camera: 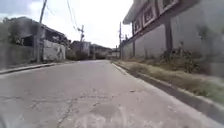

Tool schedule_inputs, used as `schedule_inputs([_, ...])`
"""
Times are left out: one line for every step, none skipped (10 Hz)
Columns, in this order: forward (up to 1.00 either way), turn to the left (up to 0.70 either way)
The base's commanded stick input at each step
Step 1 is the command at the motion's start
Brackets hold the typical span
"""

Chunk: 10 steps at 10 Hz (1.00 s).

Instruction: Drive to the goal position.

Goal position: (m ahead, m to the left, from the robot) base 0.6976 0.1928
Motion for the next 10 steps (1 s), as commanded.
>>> schedule_inputs([1.0,0.0])
schedule_inputs([1.0,0.0])
schedule_inputs([1.0,0.0])
schedule_inputs([1.0,0.0])
schedule_inputs([1.0,0.0])
schedule_inputs([1.0,0.0])
schedule_inputs([1.0,0.0])
schedule_inputs([1.0,0.0])
schedule_inputs([0.95,0.0])
schedule_inputs([0.77,0.0])
